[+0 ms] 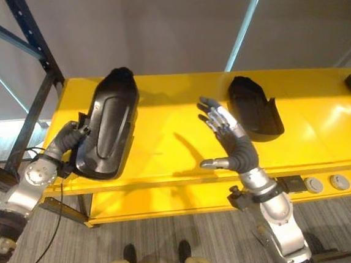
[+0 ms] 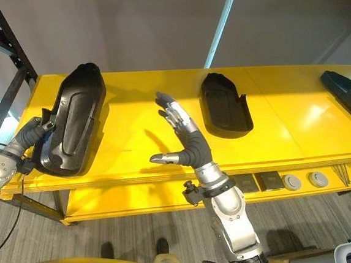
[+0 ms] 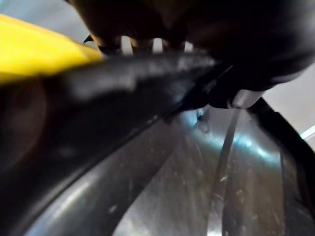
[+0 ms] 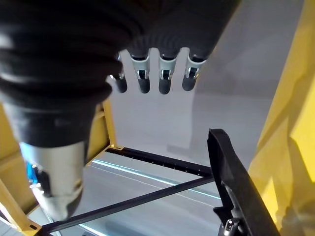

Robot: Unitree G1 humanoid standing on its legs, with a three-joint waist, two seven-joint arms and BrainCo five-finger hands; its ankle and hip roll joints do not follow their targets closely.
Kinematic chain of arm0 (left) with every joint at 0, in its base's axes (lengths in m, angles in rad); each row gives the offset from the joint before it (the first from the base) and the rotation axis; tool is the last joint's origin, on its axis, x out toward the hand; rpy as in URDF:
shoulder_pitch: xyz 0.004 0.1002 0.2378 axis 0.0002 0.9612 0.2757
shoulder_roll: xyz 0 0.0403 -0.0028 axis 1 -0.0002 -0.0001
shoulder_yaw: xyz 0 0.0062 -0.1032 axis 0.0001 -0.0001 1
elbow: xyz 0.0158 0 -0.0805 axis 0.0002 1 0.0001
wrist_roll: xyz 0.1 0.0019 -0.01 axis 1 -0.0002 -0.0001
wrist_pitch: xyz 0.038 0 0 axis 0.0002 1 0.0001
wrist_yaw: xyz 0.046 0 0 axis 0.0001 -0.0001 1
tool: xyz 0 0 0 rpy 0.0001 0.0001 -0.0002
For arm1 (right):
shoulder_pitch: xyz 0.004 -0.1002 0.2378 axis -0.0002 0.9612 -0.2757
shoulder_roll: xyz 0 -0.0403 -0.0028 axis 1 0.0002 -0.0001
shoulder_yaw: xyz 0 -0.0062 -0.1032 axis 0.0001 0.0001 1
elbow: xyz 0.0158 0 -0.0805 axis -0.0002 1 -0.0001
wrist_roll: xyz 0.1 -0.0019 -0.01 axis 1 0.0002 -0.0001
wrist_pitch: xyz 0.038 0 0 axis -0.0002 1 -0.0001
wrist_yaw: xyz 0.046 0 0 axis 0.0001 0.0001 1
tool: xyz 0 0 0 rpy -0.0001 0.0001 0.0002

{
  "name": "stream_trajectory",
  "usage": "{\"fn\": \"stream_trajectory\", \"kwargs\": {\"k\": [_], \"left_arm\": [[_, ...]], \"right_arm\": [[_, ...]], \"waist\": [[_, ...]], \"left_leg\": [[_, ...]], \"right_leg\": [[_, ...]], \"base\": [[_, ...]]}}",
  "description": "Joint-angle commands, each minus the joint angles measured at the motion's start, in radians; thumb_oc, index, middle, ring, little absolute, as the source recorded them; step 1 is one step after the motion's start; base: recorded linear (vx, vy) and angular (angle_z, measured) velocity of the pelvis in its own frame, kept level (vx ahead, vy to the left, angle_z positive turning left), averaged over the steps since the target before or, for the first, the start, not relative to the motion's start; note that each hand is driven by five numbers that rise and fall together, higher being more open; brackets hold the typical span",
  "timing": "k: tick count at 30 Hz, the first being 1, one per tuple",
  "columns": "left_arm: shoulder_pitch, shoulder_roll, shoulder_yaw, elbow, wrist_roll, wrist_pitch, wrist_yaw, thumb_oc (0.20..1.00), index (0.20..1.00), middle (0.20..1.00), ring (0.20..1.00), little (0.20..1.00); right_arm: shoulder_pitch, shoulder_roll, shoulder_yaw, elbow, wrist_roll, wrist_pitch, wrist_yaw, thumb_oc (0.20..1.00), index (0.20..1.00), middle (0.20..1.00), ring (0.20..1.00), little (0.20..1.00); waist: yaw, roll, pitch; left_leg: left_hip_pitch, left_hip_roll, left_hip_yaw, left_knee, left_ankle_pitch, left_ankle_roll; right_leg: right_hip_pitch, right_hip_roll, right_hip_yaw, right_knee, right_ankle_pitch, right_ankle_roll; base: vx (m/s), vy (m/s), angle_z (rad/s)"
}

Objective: Move parts from the plastic box to the shelf.

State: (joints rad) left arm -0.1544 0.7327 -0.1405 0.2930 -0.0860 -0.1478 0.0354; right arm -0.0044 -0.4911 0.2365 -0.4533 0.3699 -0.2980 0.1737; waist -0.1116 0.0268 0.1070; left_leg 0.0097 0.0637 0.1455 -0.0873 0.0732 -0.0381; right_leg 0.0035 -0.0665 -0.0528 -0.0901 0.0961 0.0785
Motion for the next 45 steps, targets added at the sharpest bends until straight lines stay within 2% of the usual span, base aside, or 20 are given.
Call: {"fn": "stream_trajectory", "kwargs": {"k": [1, 5, 9, 14, 20, 26, 31, 32, 33, 34, 35, 39, 45], "left_arm": [[-0.222, 0.086, -0.008, 0.048, -0.115, -0.037, 0.006, 0.2, 0.2, 0.2, 0.2, 0.2], [-0.366, 0.086, -0.093, 0.145, -0.11, -0.027, 0.019, 0.2, 0.2, 0.2, 0.2, 0.2], [-0.478, 0.049, -0.144, 0.243, -0.082, -0.009, 0.056, 0.2, 0.2, 0.2, 0.2, 0.2], [-0.516, 0.008, -0.157, 0.262, -0.036, 0.023, 0.092, 0.2, 0.2, 0.2, 0.2, 0.2], [-0.457, -0.047, -0.122, 0.202, 0.028, 0.055, 0.143, 0.2, 0.2, 0.2, 0.2, 0.2], [-0.254, -0.134, -0.009, 0.028, 0.108, 0.093, 0.168, 0.2, 0.2, 0.2, 0.2, 0.2], [-0.195, -0.175, 0.024, -0.017, 0.128, 0.101, 0.179, 0.2, 0.2, 0.2, 0.2, 0.2], [-0.179, -0.181, 0.03, -0.027, 0.131, 0.101, 0.177, 0.445, 0.445, 0.445, 0.445, 0.445], [-0.168, -0.184, 0.037, -0.036, 0.134, 0.102, 0.177, 0.445, 0.445, 0.445, 0.445, 0.445], [-0.166, -0.184, 0.039, -0.037, 0.134, 0.102, 0.177, 0.589, 0.589, 0.589, 0.589, 0.589], [-0.162, -0.192, 0.039, -0.036, 0.138, 0.106, 0.181, 1.0, 1.0, 1.0, 1.0, 1.0], [-0.159, -0.217, 0.06, -0.019, 0.168, 0.124, 0.225, 1.0, 1.0, 1.0, 1.0, 1.0], [-0.157, -0.229, 0.069, -0.012, 0.162, 0.123, 0.235, 1.0, 1.0, 1.0, 1.0, 1.0]], "right_arm": [[-0.072, 0.014, 0.011, -0.067, 0.059, -0.033, 0.019, 1.0, 1.0, 1.0, 1.0, 1.0], [-0.108, 0.003, 0.056, -0.062, 0.061, -0.032, 0.016, 1.0, 1.0, 1.0, 1.0, 1.0], [-0.127, -0.006, 0.081, -0.055, 0.053, -0.032, 0.005, 1.0, 1.0, 1.0, 1.0, 1.0], [-0.152, -0.012, 0.095, -0.055, 0.024, -0.031, -0.014, 1.0, 1.0, 1.0, 1.0, 1.0], [-0.168, -0.008, 0.105, -0.043, -0.004, -0.027, -0.031, 1.0, 1.0, 1.0, 1.0, 1.0], [-0.16, -0.003, 0.09, -0.032, -0.05, -0.008, -0.038, 1.0, 1.0, 1.0, 1.0, 1.0], [-0.164, 0.001, 0.094, -0.02, -0.072, 0.003, -0.041, 1.0, 1.0, 1.0, 1.0, 1.0], [-0.163, 0.001, 0.094, -0.021, -0.075, 0.005, -0.04, 1.0, 1.0, 1.0, 1.0, 1.0], [-0.162, 0.001, 0.095, -0.021, -0.075, 0.008, -0.036, 1.0, 1.0, 1.0, 1.0, 1.0], [-0.162, 0.0, 0.095, -0.021, -0.075, 0.008, -0.036, 1.0, 1.0, 1.0, 1.0, 1.0], [-0.16, 0.0, 0.096, -0.021, -0.077, 0.011, -0.035, 1.0, 1.0, 1.0, 1.0, 1.0], [-0.14, -0.007, 0.099, -0.018, -0.087, 0.016, -0.036, 1.0, 1.0, 1.0, 1.0, 1.0], [-0.114, -0.022, 0.086, -0.019, -0.098, 0.017, -0.035, 1.0, 1.0, 1.0, 1.0, 1.0]], "waist": [[-0.008, -0.009, 0.033], [-0.017, -0.002, 0.067], [-0.021, 0.001, 0.091], [-0.017, 0.004, 0.116], [-0.005, -0.001, 0.121], [0.012, -0.009, 0.11], [0.016, -0.008, 0.104], [0.017, -0.008, 0.102], [0.018, -0.009, 0.101], [0.018, -0.009, 0.101], [0.018, -0.009, 0.1], [0.014, -0.013, 0.096], [0.008, -0.017, 0.092]], "left_leg": [[0.058, 0.052, 0.007, 0.0, -0.102, -0.027], [0.012, 0.053, 0.002, 0.0, -0.083, -0.033], [-0.029, 0.056, 0.0, 0.0, -0.068, -0.037], [-0.058, 0.061, 0.0, 0.0, -0.055, -0.041], [-0.065, 0.069, 0.0, 0.0, -0.049, -0.043], [-0.038, 0.07, -0.002, 0.0, -0.056, -0.042], [-0.023, 0.072, -0.005, 0.0, -0.058, -0.044], [-0.019, 0.073, -0.004, 0.0, -0.059, -0.044], [-0.016, 0.074, -0.004, 0.0, -0.061, -0.044], [-0.016, 0.074, -0.004, 0.0, -0.061, -0.044], [-0.012, 0.075, -0.002, 0.0, -0.062, -0.044], [-0.003, 0.085, 0.005, 0.0, -0.061, -0.048], [0.004, 0.094, 0.009, 0.0, -0.061, -0.052]], "right_leg": [[0.047, -0.045, 0.007, 0.066, -0.173, 0.054], [0.01, -0.039, 0.011, 0.052, -0.16, 0.055], [-0.018, -0.034, 0.013, 0.032, -0.144, 0.055], [-0.039, -0.026, 0.014, 0.009, -0.131, 0.054], [-0.047, -0.019, 0.021, 0.003, -0.133, 0.05], [-0.014, -0.012, 0.02, 0.003, -0.15, 0.036], [0.002, -0.008, 0.016, 0.003, -0.156, 0.029], [0.004, -0.006, 0.017, 0.003, -0.157, 0.028], [0.005, -0.004, 0.017, 0.003, -0.157, 0.026], [0.006, -0.004, 0.017, 0.003, -0.157, 0.026], [0.008, -0.003, 0.018, 0.003, -0.158, 0.025], [0.012, 0.004, 0.022, 0.003, -0.161, 0.019], [0.016, 0.012, 0.02, 0.003, -0.164, 0.017]], "base": [[-0.08, -0.014, 0.11], [-0.1, -0.019, 0.07], [-0.08, -0.029, 0.0], [-0.06, -0.032, -0.04], [-0.02, -0.033, 0.01], [0.01, -0.036, 0.02], [0.01, -0.037, 0.02], [0.01, -0.024, -0.03], [0.01, -0.024, -0.05], [0.01, -0.029, -0.05], [0.01, -0.015, -0.04], [0.01, -0.05, -0.02], [0.01, -0.017, -0.01]]}}
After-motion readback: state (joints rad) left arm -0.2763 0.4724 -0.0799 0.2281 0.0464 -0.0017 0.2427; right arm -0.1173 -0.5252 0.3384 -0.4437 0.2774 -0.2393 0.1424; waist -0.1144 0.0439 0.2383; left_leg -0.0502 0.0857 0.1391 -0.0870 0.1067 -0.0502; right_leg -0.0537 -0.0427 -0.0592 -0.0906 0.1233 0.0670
